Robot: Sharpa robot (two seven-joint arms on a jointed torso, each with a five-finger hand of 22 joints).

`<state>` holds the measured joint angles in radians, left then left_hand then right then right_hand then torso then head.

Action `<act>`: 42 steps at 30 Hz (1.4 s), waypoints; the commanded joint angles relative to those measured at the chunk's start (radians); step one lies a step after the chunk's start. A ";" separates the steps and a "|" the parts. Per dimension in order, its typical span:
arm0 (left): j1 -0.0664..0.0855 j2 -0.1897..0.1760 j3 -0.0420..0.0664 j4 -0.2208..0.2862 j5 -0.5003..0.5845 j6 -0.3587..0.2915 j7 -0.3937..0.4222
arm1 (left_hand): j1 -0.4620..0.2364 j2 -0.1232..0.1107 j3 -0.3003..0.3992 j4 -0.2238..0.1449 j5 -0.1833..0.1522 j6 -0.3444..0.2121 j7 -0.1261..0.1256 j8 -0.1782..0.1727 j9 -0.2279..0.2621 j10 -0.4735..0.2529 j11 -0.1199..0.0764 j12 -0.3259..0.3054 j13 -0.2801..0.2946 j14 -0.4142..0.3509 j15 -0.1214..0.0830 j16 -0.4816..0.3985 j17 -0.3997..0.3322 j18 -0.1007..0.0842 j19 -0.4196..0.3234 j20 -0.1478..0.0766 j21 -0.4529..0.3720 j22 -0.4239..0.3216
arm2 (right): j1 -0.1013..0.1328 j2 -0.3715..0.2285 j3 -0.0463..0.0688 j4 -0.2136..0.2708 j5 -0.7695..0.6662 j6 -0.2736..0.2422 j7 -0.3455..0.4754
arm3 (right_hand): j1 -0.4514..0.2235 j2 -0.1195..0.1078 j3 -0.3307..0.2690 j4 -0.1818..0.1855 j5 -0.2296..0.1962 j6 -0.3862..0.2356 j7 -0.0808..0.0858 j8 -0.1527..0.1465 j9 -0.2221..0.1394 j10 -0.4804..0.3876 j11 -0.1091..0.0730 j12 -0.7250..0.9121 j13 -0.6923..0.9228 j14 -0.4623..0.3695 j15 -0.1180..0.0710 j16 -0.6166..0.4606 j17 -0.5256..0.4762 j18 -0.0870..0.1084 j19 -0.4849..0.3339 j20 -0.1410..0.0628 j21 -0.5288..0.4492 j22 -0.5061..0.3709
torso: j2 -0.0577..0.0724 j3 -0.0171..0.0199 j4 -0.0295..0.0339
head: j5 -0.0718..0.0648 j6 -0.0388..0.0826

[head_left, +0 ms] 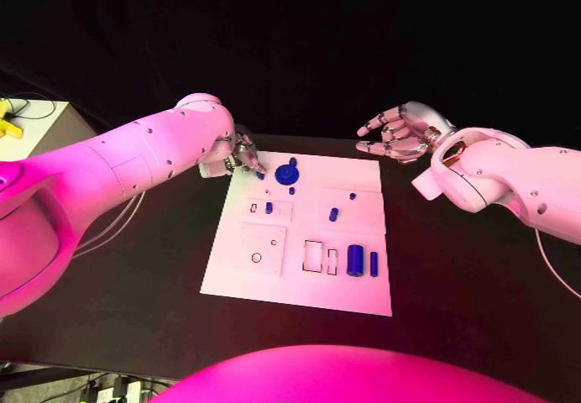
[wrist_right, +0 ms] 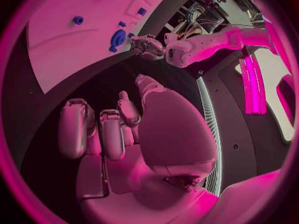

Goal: Assemble the parts on the task board

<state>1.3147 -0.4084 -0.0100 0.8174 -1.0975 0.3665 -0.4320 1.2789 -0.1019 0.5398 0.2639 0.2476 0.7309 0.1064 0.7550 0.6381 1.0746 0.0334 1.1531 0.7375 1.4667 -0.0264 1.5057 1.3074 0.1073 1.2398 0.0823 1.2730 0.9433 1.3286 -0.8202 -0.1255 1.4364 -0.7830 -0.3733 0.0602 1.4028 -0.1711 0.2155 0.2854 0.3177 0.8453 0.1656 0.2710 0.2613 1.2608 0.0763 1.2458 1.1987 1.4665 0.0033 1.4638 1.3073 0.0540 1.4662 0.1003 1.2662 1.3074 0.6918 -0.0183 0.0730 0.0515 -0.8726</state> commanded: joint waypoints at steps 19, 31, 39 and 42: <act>0.008 -0.106 0.002 0.164 0.072 -0.080 -0.006 | -0.047 -0.057 0.309 -0.133 0.001 -0.007 -0.021 0.121 0.127 0.058 -0.022 0.014 0.016 0.062 -0.021 0.021 0.161 0.009 0.025 -0.018 0.031 0.047 | 0.000 -0.006 0.000 -0.001 -0.003 0.002 0.015 | -0.017 0.002 0.005 0.002 0.007 -0.007 -0.001 0.005 0.001 -0.006 0.001 -0.008 -0.003 0.046 -0.005 -0.007 0.071 0.014 -0.004 -0.002 -0.005 0.054 | -0.014 0.0017 0.0096 | 0.005 0.000; 0.008 -0.243 0.001 0.393 0.055 -0.146 -0.042 | -0.058 -0.061 0.341 -0.154 -0.001 0.000 -0.024 0.127 0.138 0.074 -0.026 0.021 0.026 0.067 -0.024 0.025 0.169 0.007 0.034 -0.021 0.039 0.060 | 0.000 -0.018 0.000 0.000 0.000 -0.002 0.015 | -0.019 0.003 0.006 0.002 0.008 -0.007 -0.001 0.005 0.001 -0.006 0.001 -0.008 -0.003 0.046 -0.005 -0.007 0.071 0.014 -0.004 -0.002 -0.005 0.054 | -0.023 -0.0014 0.0182 | 0.013 0.000; -0.002 -0.302 -0.006 0.503 0.029 -0.176 -0.047 | -0.068 -0.068 0.358 -0.163 0.000 0.007 -0.026 0.130 0.142 0.085 -0.028 0.025 0.032 0.070 -0.026 0.027 0.175 0.004 0.042 -0.023 0.045 0.071 | -0.001 -0.021 0.000 0.000 0.001 0.005 0.013 | -0.020 0.003 0.006 0.002 0.011 -0.008 -0.001 0.005 0.001 -0.009 0.001 -0.011 -0.006 0.045 -0.005 -0.009 0.068 0.015 -0.005 -0.002 -0.010 0.051 | -0.023 -0.0004 0.0194 | 0.026 0.000; -0.008 -0.310 -0.010 0.524 0.010 -0.188 -0.047 | -0.069 -0.068 0.362 -0.164 -0.001 0.009 -0.027 0.130 0.143 0.086 -0.029 0.025 0.033 0.070 -0.027 0.027 0.175 0.004 0.044 -0.023 0.047 0.075 | -0.001 -0.021 0.000 -0.001 0.001 0.004 0.012 | -0.020 0.003 0.006 0.002 0.011 -0.008 -0.001 0.005 0.001 -0.009 0.001 -0.011 -0.006 0.045 -0.005 -0.009 0.068 0.015 -0.005 -0.002 -0.010 0.051 | -0.023 -0.0011 0.0188 | 0.026 0.000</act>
<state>1.3078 -0.7174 -0.0200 1.3318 -1.0577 0.2138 -0.4727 1.2165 -0.1727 0.7386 0.2591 0.2478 0.7239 0.0921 0.8806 0.6381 1.1560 0.0043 1.1763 0.7696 1.4670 -0.0484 1.5278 1.3074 0.1073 1.2777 0.0592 1.3149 1.0173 1.3285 -0.8411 -0.1255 1.4352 -0.7804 -0.3748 0.0626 1.3936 -0.1698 0.2155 0.2854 0.3234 0.8453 0.1656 0.2708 0.2613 1.2608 0.0763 1.2381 1.1928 1.4665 0.0033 1.4582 1.3073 0.0539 1.4662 0.1003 1.2623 1.3078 0.6695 -0.0190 0.0915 0.0763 -0.8727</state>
